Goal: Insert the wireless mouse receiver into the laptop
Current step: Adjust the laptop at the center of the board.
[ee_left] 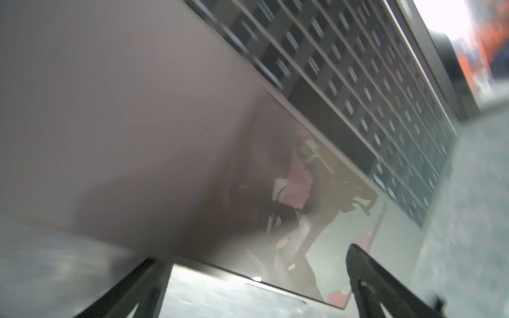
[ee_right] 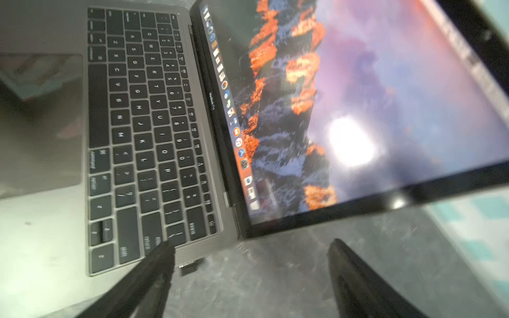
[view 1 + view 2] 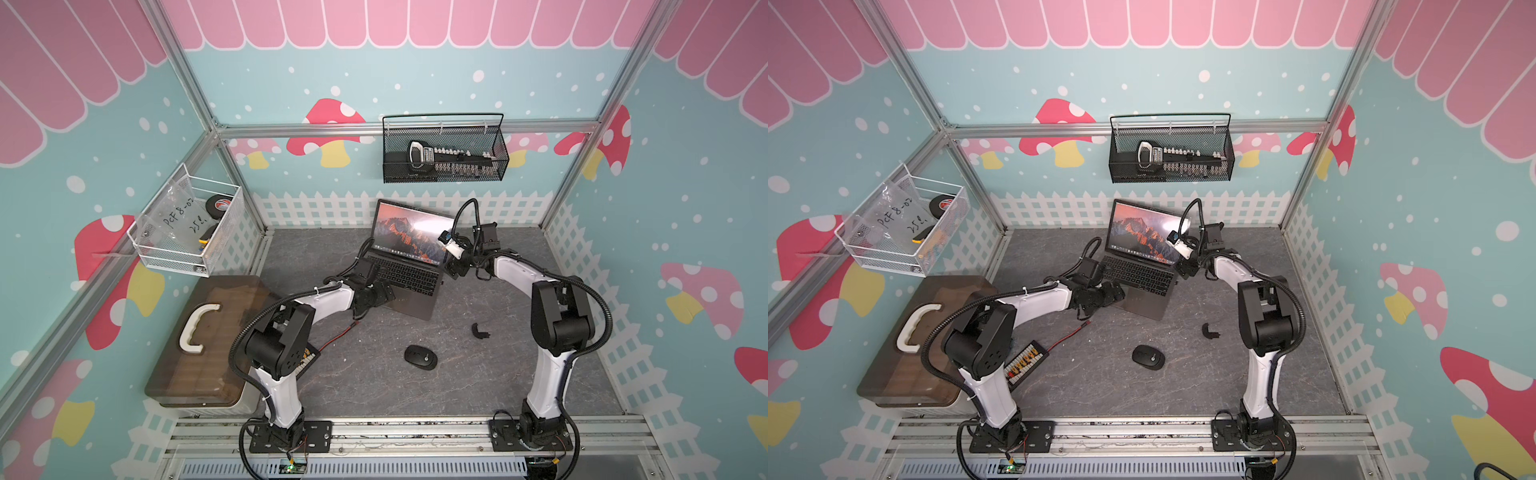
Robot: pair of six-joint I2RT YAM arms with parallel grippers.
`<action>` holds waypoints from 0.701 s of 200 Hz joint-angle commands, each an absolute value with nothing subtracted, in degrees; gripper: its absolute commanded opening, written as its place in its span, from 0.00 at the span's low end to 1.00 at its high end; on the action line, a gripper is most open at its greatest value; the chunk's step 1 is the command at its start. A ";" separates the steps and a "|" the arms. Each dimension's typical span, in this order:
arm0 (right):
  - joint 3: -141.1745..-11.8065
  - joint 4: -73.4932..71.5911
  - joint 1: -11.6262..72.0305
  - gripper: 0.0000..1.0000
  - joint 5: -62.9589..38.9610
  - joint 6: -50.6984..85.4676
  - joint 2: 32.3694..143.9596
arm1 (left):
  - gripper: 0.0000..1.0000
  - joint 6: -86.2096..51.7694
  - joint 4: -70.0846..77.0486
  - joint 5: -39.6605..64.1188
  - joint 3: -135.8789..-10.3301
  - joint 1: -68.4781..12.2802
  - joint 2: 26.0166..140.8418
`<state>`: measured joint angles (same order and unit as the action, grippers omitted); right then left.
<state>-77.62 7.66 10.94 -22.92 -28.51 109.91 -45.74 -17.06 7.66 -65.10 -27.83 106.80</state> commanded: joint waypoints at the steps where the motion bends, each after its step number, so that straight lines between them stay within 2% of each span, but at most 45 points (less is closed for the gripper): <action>1: -69.61 1.35 10.04 0.99 -16.49 -18.12 99.81 | 0.99 -49.91 -20.19 12.59 -61.87 -27.85 109.71; 20: -62.04 -3.73 10.02 0.99 -7.36 -3.67 93.03 | 0.99 -48.97 -20.49 10.63 -60.75 -27.96 106.75; 45: -54.89 -2.03 10.05 0.99 -0.30 15.51 85.31 | 0.99 -43.33 -26.15 6.84 -63.94 -25.80 102.69; 65: -48.89 -0.90 10.07 0.99 -1.48 30.13 81.79 | 1.00 -37.53 -28.39 1.47 -67.37 -23.76 101.93; 82: -44.96 0.08 10.06 0.99 -3.35 38.14 80.56 | 1.00 -34.36 -28.88 -1.53 -71.64 -18.30 105.33; 116: -42.11 0.35 10.12 0.98 -8.22 41.62 81.67 | 1.00 -28.03 -30.17 -2.71 -83.39 -13.39 116.19; 140: -41.48 2.52 10.16 0.98 -8.51 40.96 81.27 | 1.00 -27.33 -32.03 3.32 -89.16 -12.41 122.89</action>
